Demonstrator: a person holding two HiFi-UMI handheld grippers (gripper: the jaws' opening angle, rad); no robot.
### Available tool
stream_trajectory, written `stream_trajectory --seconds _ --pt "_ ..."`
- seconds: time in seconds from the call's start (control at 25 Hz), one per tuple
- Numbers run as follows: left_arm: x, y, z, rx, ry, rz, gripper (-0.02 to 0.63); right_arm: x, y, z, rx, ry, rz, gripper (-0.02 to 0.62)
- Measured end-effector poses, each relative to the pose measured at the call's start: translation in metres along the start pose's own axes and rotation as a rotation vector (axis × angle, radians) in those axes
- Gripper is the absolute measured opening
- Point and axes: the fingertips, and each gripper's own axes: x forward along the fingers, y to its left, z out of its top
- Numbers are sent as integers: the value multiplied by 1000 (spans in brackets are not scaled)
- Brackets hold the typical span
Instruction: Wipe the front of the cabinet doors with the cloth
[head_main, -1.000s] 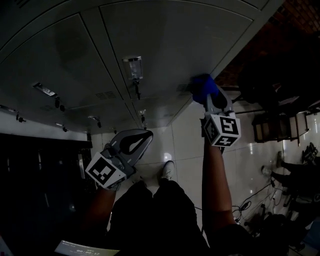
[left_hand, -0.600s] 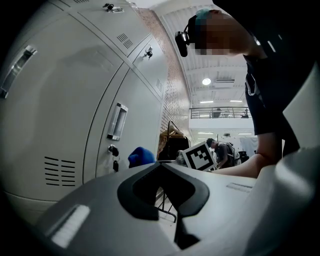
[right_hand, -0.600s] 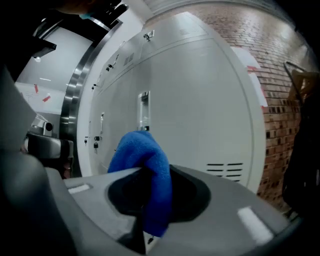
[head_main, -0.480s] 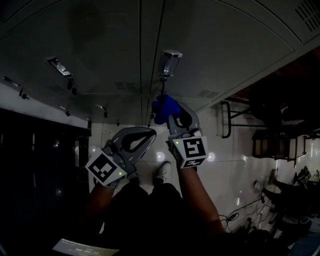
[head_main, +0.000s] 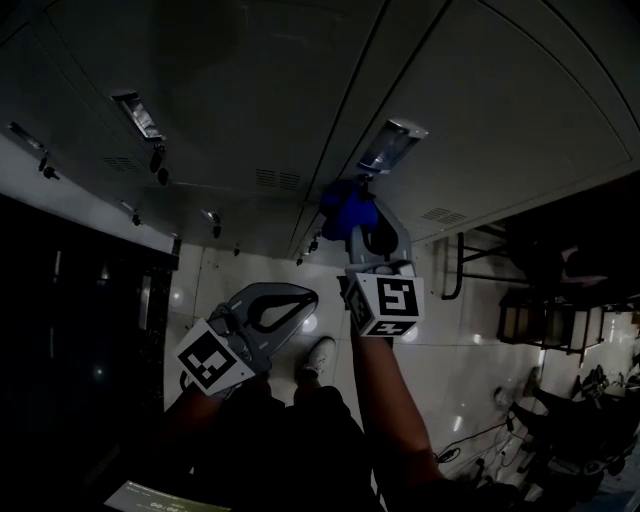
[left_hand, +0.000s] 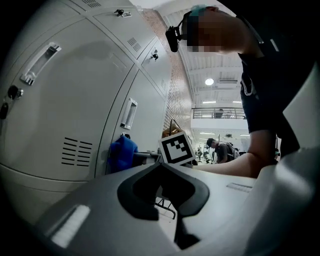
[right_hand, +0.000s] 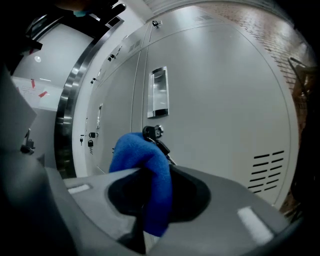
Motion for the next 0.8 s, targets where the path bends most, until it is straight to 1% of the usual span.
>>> stream_trajectory --seconds 0.16,0.36,0.48,0.72,0.8 --pt "-3 1 -6 -11 10 -5 3 -2 -12 1 -31 -3 -30 72" --pt "2 0 -6 -12 11 -15 3 -17 -44 -3 -22 5 -97 72" --pt "9 -3 -6 -1 9 -29 3 -30 -70 -4 -19 9 -144 72" --pt "24 -16 -11 -12 23 -50 3 -65 -140 -12 -8 27 -270 72" --pt "28 -20 -11 -9 27 -58 3 -74 -160 -15 -8 34 -300 72"
